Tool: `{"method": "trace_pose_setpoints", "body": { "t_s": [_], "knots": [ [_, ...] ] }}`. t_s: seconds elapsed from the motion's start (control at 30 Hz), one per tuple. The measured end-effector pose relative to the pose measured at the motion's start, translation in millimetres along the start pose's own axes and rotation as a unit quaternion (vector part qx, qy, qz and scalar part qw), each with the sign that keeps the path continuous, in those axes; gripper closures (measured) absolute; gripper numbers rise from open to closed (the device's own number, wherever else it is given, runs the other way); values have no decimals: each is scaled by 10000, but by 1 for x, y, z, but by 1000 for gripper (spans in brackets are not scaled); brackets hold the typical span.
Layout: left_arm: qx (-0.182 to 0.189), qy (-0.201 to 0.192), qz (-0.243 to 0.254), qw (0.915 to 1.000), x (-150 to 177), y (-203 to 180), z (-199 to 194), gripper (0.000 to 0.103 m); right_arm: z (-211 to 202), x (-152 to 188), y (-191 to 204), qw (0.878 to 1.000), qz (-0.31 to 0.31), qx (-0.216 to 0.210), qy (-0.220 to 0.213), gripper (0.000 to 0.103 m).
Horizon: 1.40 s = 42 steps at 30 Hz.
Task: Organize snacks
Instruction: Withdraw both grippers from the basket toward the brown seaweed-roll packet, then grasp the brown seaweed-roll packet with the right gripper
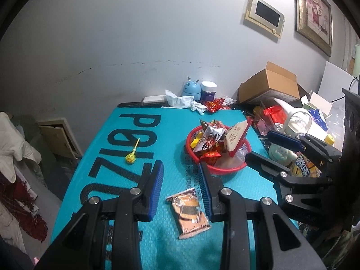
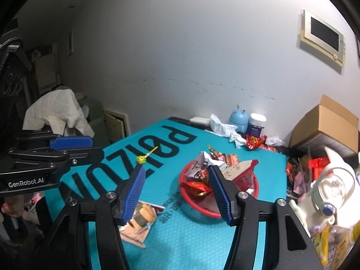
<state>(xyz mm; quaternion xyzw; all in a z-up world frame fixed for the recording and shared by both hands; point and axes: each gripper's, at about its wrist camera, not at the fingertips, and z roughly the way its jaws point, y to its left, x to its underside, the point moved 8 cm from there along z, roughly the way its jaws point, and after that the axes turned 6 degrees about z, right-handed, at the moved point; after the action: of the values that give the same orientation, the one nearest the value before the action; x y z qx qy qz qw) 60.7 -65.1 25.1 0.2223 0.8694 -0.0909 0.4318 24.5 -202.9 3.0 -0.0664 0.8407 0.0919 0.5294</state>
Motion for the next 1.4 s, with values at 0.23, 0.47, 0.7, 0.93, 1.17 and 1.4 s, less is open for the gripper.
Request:
{"method": "trace_pose_setpoints", "body": {
  "t_s": [0.23, 0.47, 0.7, 0.93, 1.17, 1.4],
  "knots": [
    [-135, 176, -157, 9996, 27, 11, -1, 72, 1, 20, 18, 9994, 29, -282, 181, 31],
    [-289, 419, -343, 9981, 60, 27, 10, 72, 15, 46, 36, 9975, 20, -442, 548, 28],
    [-397, 710, -504, 9954, 88, 47, 27, 72, 47, 73, 45, 9934, 32, -468, 1051, 23],
    [-440, 937, -705, 9921, 108, 69, 47, 72, 85, 97, 51, 9831, 222, -599, 1718, 23],
    [-437, 1112, -755, 9900, 118, 81, 64, 72, 121, 119, 49, 9701, 448, -517, 2330, 23],
    [-359, 1227, -845, 9882, 121, 92, 81, 72, 144, 135, 48, 9606, 450, -408, 2711, 23]
  ]
}}
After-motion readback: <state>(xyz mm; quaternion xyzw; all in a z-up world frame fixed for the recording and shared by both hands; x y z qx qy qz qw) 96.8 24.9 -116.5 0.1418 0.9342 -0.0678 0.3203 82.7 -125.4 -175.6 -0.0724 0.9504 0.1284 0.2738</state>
